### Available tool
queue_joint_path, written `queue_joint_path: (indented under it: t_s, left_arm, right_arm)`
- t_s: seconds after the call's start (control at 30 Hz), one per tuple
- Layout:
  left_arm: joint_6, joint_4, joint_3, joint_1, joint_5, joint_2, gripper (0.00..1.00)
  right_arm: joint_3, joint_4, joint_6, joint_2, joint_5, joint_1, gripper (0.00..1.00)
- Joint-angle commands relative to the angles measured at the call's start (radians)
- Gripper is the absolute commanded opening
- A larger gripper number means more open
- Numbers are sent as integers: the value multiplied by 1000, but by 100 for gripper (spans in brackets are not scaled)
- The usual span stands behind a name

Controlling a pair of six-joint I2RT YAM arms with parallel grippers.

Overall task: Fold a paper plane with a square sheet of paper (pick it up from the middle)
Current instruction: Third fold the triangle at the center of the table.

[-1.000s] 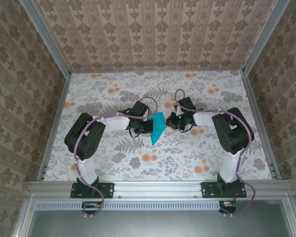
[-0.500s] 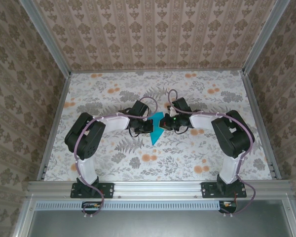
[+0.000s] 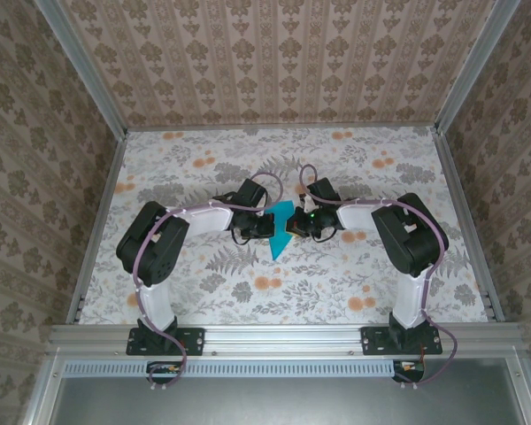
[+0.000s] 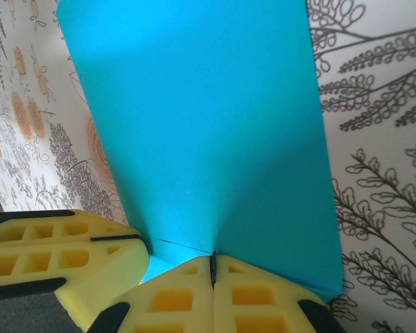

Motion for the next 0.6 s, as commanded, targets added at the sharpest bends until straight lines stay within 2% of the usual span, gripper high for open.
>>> queue_joint_path:
  t_s: [0.0, 0.07, 0.13, 0.37, 0.57]
  left_arm:
    - [-47, 0, 8, -11, -23, -72, 4]
    - [-89, 36, -16, -28, -32, -115, 11]
    - [-125, 60, -35, -49, -41, -139, 12]
    - [-227, 80, -90, -125, -110, -185, 5]
    - [-303, 153, -154, -150, -75, -176, 3]
  right_arm:
    - [-49, -49, 38, 26, 81, -2, 1]
    - [-65, -38, 62, 23, 96, 0, 1]
    - [-76, -25, 84, 22, 102, -2, 1]
    - [-76, -31, 92, 23, 112, 0, 1]
    - [-76, -30, 94, 25, 113, -1, 1]
